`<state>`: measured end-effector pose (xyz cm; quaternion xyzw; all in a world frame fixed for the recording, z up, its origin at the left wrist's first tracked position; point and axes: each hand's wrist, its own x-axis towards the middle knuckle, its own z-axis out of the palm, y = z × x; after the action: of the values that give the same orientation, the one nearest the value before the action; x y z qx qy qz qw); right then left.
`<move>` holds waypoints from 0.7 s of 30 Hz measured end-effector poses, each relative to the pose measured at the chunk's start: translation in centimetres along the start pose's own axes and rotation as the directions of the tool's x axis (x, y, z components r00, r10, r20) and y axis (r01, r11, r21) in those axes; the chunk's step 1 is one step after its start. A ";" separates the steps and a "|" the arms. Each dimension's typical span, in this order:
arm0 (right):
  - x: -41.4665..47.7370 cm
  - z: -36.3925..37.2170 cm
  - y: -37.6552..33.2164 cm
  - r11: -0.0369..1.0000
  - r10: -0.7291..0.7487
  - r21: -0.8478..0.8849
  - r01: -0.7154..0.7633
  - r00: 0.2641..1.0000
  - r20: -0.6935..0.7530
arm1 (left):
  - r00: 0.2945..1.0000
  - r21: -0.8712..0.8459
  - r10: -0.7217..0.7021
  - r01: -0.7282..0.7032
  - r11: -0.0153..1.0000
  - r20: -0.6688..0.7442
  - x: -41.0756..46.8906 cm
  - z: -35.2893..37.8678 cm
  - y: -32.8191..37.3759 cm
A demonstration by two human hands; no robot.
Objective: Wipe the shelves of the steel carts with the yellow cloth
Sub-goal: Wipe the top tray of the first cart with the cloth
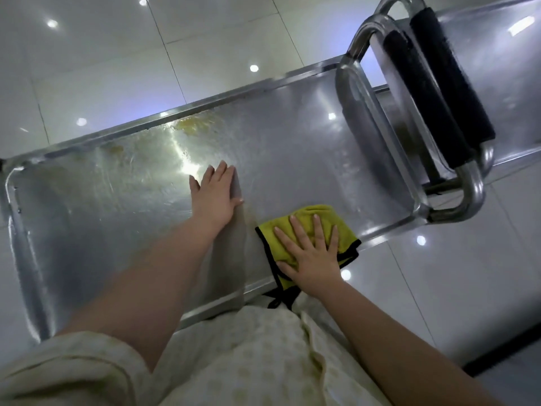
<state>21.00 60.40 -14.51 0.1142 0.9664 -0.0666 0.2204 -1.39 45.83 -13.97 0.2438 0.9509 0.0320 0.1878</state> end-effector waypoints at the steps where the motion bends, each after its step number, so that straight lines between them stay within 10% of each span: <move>1: 0.1 0.0 0.1 1.000 -0.001 0.004 0.001 1.000 0.001 | 1.000 0.004 0.003 -0.003 1.000 -0.005 0.0 0.0 0.0; 21: 20.2 -8.9 3.4 0.995 0.074 0.075 -0.073 0.997 -0.018 | 0.995 -0.130 -0.065 0.074 0.989 0.069 8.1 -4.3 1.3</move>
<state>0.49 69.18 -15.69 0.1584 0.9606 -0.0931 0.2083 -9.03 50.95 -12.58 0.1983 0.9481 0.0805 0.2350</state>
